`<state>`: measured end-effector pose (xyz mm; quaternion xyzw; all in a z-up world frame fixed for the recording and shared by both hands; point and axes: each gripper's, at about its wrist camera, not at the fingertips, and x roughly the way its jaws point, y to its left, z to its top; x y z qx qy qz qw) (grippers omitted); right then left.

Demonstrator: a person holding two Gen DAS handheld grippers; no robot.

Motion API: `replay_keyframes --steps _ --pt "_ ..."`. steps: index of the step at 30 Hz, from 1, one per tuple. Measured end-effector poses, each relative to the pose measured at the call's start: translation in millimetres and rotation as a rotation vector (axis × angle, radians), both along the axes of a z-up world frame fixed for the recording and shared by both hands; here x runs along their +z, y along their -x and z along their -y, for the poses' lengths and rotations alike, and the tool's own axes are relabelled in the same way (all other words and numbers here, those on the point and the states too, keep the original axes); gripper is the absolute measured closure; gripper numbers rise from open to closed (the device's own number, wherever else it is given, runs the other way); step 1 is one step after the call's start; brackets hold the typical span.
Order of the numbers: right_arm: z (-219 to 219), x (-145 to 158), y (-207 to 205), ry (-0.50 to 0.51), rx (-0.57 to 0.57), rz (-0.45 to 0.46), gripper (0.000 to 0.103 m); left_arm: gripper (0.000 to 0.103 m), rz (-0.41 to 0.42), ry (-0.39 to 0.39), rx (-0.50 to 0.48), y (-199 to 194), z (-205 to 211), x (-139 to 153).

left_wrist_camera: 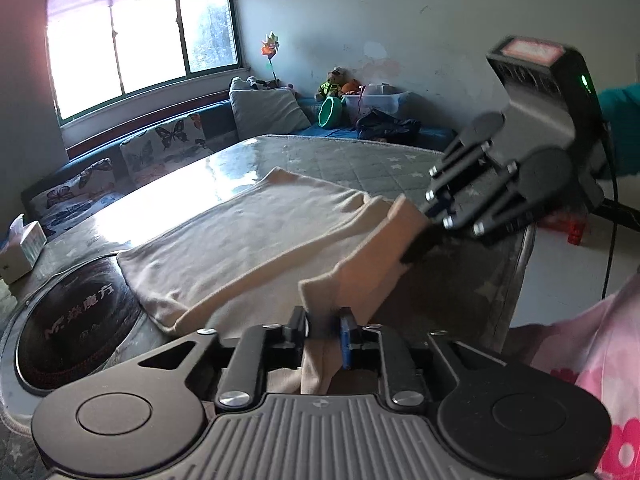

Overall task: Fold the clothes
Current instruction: 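Lift the hem with both grippers and fold it over the shirt body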

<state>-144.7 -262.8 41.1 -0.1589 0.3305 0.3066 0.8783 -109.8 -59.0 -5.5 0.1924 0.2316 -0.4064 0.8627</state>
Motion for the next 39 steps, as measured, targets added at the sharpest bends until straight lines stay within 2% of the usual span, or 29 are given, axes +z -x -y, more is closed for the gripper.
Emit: replay_keyframes --steps 1,3,4,10,13,15,18,26,34,39 --pt "0.4 1.4 -0.7 -0.003 -0.003 -0.001 0.091 0.075 0.011 -0.008 0.001 1.9 -0.7 -1.4" --pt "1.0 4.0 -2.4 -0.013 -0.011 -0.006 0.092 0.060 0.036 -0.027 0.003 6.1 -2.2 -4.4" --pt "1.2 5.7 -2.9 -0.020 -0.014 -0.007 0.092 0.057 0.050 -0.038 0.002 8.4 -3.0 -6.1" --pt "0.9 15.8 -6.2 -0.036 -0.029 0.016 0.092 0.058 0.108 -0.113 -0.020 12.7 -6.6 -17.7" --pt "0.5 17.5 -5.6 -0.042 -0.039 0.024 0.093 0.071 0.126 -0.121 -0.023 11.8 -10.3 -20.8" --pt "0.3 17.5 -4.3 -0.044 -0.044 0.029 0.093 0.089 0.134 -0.116 -0.030 12.2 -13.1 -21.5" --pt "0.0 18.1 -0.1 -0.047 -0.049 0.040 0.094 0.096 0.126 -0.075 -0.030 13.1 -18.2 -16.0" --pt "6.2 38.7 30.3 -0.073 -0.033 0.081 0.095 0.097 0.073 0.009 -0.044 31.0 -27.9 12.2" --pt "8.3 74.6 75.1 -0.094 0.020 0.039 0.095 0.098 -0.014 0.077 -0.060 63.0 -46.2 53.4" --pt "9.4 86.5 63.0 -0.082 0.032 0.040 0.095 0.098 -0.013 0.071 -0.052 45.3 -46.0 67.5"
